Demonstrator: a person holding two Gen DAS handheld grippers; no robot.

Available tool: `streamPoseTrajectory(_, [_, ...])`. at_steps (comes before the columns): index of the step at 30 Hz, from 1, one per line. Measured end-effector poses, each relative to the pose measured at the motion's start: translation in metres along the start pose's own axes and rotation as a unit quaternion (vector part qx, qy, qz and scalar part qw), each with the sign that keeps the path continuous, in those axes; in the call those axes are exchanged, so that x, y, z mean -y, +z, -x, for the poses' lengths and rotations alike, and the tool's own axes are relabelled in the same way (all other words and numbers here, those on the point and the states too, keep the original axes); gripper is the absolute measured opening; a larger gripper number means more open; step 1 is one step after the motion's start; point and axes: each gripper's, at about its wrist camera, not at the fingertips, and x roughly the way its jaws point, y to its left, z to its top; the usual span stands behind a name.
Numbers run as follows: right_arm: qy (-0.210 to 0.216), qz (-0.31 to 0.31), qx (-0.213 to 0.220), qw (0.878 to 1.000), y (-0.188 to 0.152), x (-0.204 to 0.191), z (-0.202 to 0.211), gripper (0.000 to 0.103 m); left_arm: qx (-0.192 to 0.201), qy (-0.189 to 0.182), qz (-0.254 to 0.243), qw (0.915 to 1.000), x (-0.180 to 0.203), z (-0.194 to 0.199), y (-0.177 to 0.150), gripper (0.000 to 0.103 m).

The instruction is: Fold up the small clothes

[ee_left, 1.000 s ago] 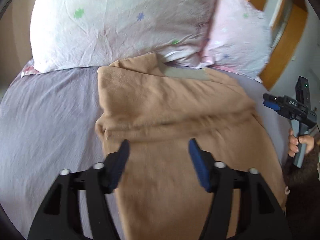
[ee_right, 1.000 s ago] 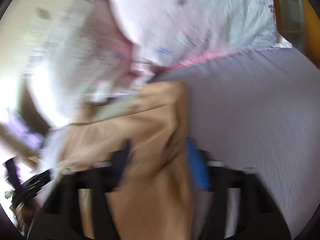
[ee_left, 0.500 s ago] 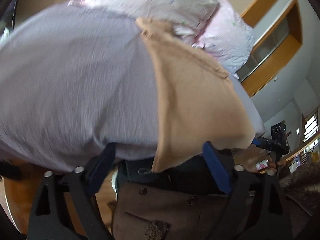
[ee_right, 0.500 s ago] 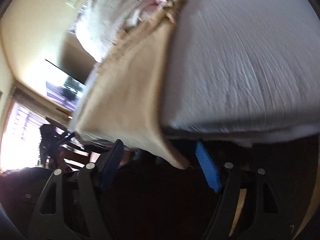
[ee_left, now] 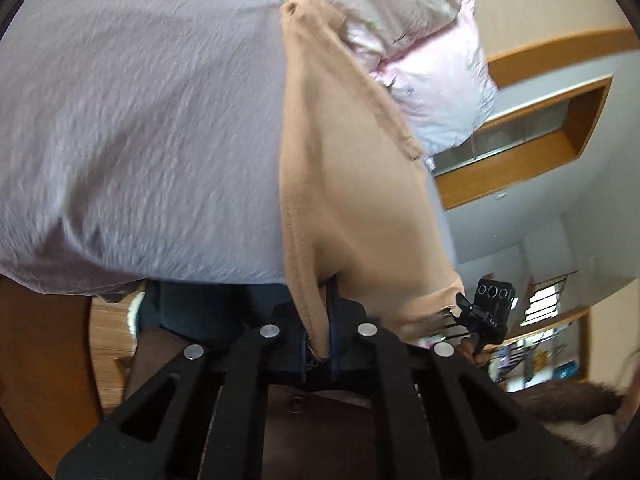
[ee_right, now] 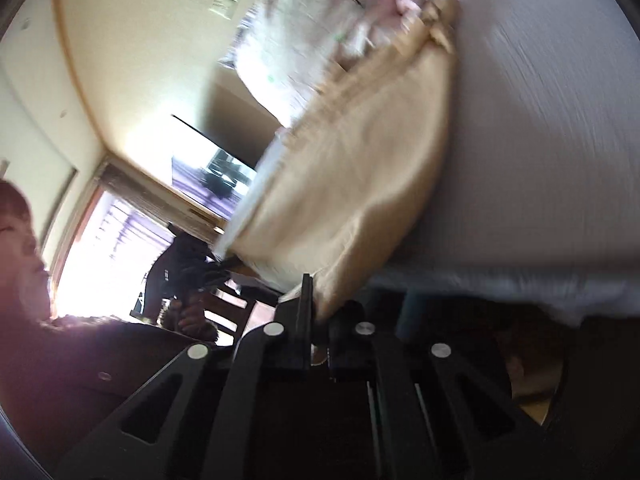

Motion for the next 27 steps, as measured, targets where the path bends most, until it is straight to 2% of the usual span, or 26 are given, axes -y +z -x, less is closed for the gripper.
streamPoseTrajectory(4, [-0.001, 0.055, 0.053, 0.997, 0.047, -0.03, 0.011, 0.006, 0.049, -0.025, -0.029, 0.9981, 0.032, 0.023, 0.032, 0.005])
streamPoseTrajectory(7, [-0.021, 0.085, 0.103, 0.991, 0.099, -0.042, 0.009, 0.006, 0.086, 0.002, -0.07, 0.9938, 0.058, 0.029, 0.086, 0.005])
streamPoseTrajectory(9, [-0.039, 0.075, 0.137, 0.987, 0.147, -0.036, -0.002, 0.006, 0.114, 0.024, -0.084, 0.9897, 0.069, 0.021, 0.133, 0.005])
streamPoseTrajectory(12, [-0.081, 0.032, 0.164, 0.983, 0.219, -0.006, -0.036, 0.006, 0.133, 0.057, -0.073, 0.9867, 0.07, -0.012, 0.208, 0.004])
streamPoseTrajectory(14, [-0.102, -0.021, 0.166, 0.981, 0.257, 0.028, -0.062, 0.006, 0.133, 0.081, -0.058, 0.9861, 0.063, -0.042, 0.25, 0.004])
streamPoseTrajectory(17, [-0.15, -0.107, 0.155, 0.971, 0.306, 0.091, -0.102, 0.006, 0.12, 0.104, -0.024, 0.987, 0.04, -0.087, 0.301, 0.004])
streamPoseTrajectory(20, [-0.158, -0.182, 0.157, 0.958, 0.32, 0.136, -0.122, 0.006, 0.112, 0.109, 0.014, 0.9876, 0.017, -0.114, 0.329, 0.004])
streamPoseTrajectory(24, [-0.171, -0.209, 0.159, 0.95, 0.331, 0.154, -0.136, 0.007, 0.114, 0.091, 0.038, 0.9886, -0.001, -0.127, 0.34, 0.004])
streamPoseTrajectory(25, [-0.171, -0.217, 0.156, 0.948, 0.333, 0.158, -0.139, 0.011, 0.113, 0.082, 0.048, 0.989, -0.007, -0.13, 0.346, 0.004])
streamPoseTrajectory(26, [-0.171, -0.227, 0.154, 0.946, 0.335, 0.161, -0.14, 0.02, 0.111, 0.077, 0.055, 0.9893, -0.009, -0.13, 0.347, 0.004])
streamPoseTrajectory(27, [-0.166, -0.237, 0.159, 0.944, 0.338, 0.166, -0.141, 0.025, 0.106, 0.069, 0.068, 0.9897, -0.012, -0.131, 0.348, 0.004])
